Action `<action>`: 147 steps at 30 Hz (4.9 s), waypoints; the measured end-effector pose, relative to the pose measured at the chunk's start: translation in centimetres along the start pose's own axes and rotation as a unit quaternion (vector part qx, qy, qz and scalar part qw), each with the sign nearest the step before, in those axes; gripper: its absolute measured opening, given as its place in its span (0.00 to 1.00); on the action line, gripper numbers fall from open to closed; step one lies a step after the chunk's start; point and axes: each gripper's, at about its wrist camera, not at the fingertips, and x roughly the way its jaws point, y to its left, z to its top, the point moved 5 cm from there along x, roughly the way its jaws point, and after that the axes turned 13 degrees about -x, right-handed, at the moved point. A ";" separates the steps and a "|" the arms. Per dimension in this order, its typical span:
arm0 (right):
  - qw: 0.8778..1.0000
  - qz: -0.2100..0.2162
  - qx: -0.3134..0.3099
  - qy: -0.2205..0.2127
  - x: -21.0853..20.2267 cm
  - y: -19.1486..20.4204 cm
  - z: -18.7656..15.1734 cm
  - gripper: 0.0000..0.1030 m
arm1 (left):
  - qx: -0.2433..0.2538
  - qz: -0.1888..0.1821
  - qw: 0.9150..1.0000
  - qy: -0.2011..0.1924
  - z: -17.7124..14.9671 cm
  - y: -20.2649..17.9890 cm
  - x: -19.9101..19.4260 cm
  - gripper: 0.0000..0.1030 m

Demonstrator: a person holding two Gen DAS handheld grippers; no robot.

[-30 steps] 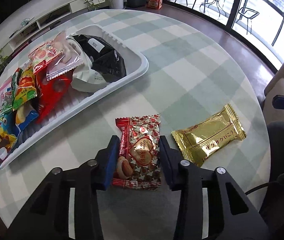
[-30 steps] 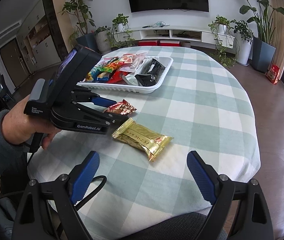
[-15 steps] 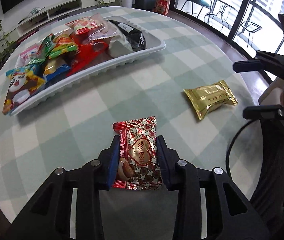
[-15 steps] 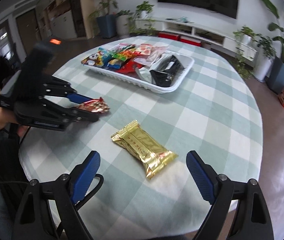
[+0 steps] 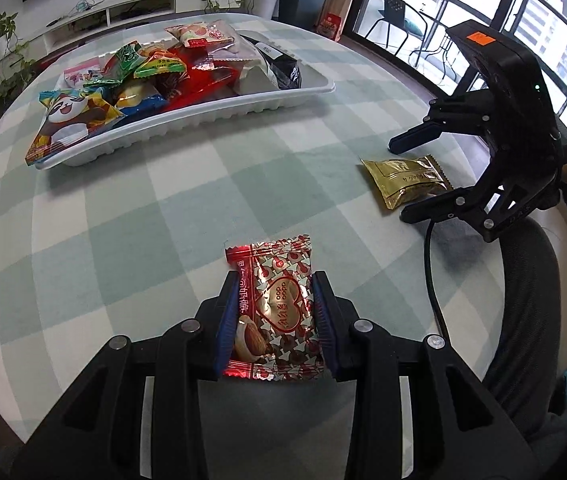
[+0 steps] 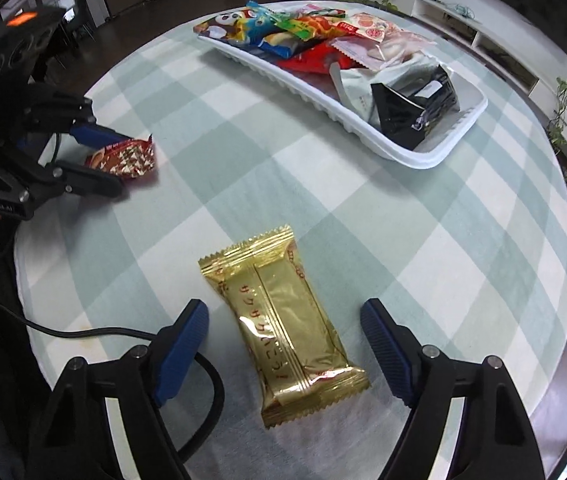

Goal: Organize snacks
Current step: 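Grasp the red patterned candy with the left tool while the right tool grasps the gold candy, then carry the red candy and gold candy over the white tray, then lower both candies into the tray and open both tools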

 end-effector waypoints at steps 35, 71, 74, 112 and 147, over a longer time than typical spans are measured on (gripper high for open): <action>0.972 0.033 0.194 -0.131 -4.4 5.3 2.5 0.33 | -0.056 -0.055 0.995 -0.056 1.8 1.8 -3.7 0.32; 0.942 -0.078 0.299 -0.135 -0.1 -11.4 18.6 0.33 | -0.114 0.004 0.990 -0.087 22.8 12.4 2.7 0.32; 0.944 -0.092 0.289 -0.128 0.3 -11.6 18.9 0.33 | -0.113 0.005 0.990 -0.084 22.7 12.5 3.4 0.32; 0.945 -0.125 0.282 -0.113 0.5 -11.5 17.9 0.48 | -0.122 -0.006 0.986 -0.115 22.3 12.0 1.7 0.60; 0.942 -0.098 0.281 -0.156 2.3 -11.7 16.7 0.52 | -0.117 -0.013 0.983 -0.144 22.1 11.0 0.3 0.81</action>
